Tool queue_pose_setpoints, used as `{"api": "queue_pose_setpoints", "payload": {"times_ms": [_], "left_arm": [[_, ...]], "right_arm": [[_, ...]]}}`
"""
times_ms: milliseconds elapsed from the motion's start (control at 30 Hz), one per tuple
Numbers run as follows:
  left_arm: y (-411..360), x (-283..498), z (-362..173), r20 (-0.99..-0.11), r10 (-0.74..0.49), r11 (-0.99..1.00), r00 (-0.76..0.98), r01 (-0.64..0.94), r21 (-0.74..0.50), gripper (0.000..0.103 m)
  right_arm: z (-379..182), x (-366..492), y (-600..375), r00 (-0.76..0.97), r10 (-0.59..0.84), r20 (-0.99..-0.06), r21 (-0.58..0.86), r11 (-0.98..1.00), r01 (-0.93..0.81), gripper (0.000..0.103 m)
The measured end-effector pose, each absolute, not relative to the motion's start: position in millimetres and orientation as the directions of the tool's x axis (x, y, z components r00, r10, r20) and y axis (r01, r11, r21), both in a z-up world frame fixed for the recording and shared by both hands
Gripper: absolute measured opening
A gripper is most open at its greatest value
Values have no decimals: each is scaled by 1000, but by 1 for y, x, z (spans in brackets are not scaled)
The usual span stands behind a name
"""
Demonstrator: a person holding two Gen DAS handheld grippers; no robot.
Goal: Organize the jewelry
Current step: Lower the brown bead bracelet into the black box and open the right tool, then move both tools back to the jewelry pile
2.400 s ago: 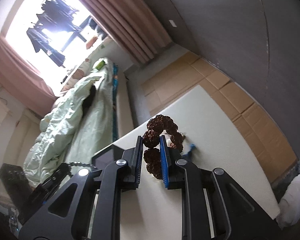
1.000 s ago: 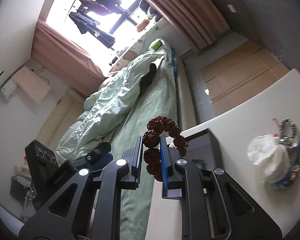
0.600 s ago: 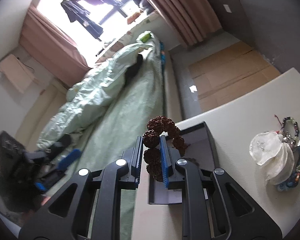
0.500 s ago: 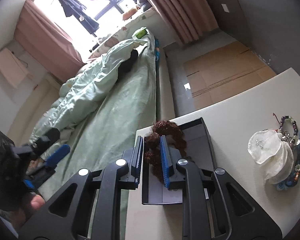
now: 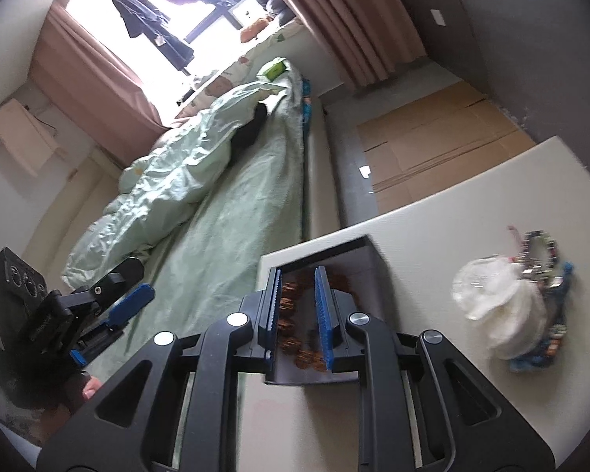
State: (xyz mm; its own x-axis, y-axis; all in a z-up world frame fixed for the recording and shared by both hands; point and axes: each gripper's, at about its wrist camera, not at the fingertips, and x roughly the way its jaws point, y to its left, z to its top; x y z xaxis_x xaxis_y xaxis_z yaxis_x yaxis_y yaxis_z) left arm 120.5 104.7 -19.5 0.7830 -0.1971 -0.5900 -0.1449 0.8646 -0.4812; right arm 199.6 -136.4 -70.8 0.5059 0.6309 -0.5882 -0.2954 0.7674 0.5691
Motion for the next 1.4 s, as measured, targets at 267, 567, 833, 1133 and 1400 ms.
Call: {"api": "queue_pose_setpoints", "payload": {"times_ms": [267,567,833,1133,1400], "left_arm": [[70,126,-28,-621,-199,898,758,-113,-426,81],[34,124,-33,-634,-184,929,751,-78,-362,95],[8,121,-41,-649,-184,937,738,-68,-343,95],[-27,122,-50,-664,-198,949,721,-28,-314,95],[-53,131,-59,-670,-220,951,709,4,-308,93]], "right_arm": [[-73,193,-169,526,534,-663,506,836,-211,54],[-71,186,-220,551,487,-678,524,846,-102,89],[-75,176,-249,527,459,-715,504,861,-65,94],[-80,165,-283,519,446,-729,509,861,-25,94],[-84,165,-318,519,444,-730,539,842,38,94]]}}
